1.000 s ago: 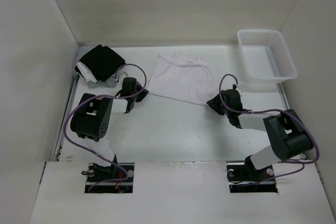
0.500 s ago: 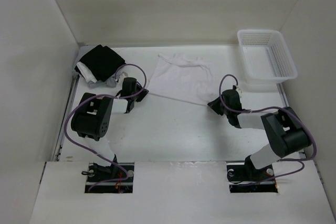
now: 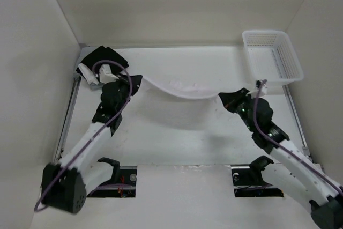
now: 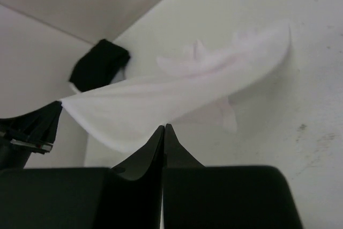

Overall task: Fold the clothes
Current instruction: Fold the tank top

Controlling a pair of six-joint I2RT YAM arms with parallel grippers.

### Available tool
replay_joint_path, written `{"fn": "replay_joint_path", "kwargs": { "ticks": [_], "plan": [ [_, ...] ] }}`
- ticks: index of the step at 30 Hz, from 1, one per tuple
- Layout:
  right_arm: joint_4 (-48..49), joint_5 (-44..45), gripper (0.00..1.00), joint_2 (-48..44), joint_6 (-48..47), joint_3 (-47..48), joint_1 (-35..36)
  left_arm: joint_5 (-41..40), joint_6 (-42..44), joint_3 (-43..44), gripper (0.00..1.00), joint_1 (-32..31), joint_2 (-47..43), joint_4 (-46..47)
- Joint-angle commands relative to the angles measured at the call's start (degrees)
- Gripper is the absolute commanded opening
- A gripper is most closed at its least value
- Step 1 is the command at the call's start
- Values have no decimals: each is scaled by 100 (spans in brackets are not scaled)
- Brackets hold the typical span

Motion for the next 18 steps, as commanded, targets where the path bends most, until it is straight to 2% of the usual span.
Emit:
{"fn": "replay_joint_path", "kwargs": {
  "ticks": [1, 5, 9, 11, 14, 18],
  "plan": [
    [-1894, 1015, 0, -1137, -530, 854, 616, -238, 379, 282, 0, -164, -1633, -878],
    [-2934, 1807, 0, -1667, -671, 1892, 1653, -493, 695, 932, 0, -428, -2823, -2083],
    [-3093, 2326, 0, -1545, -786, 2298, 2506, -493, 766, 1224, 0, -525, -3018, -2612],
    [-3032, 2397, 0, -1335, -821, 2298, 2630, -467, 731, 1110, 0, -491, -2922, -2639],
    [-2690, 2074, 0, -860, -935, 2088, 2238, -414, 757, 908, 0, -333, -2510, -2551],
    [-1743, 627, 1, 18, -970, 1605, 877, -256, 740, 530, 0, -43, -1527, -1956]
  ]
}}
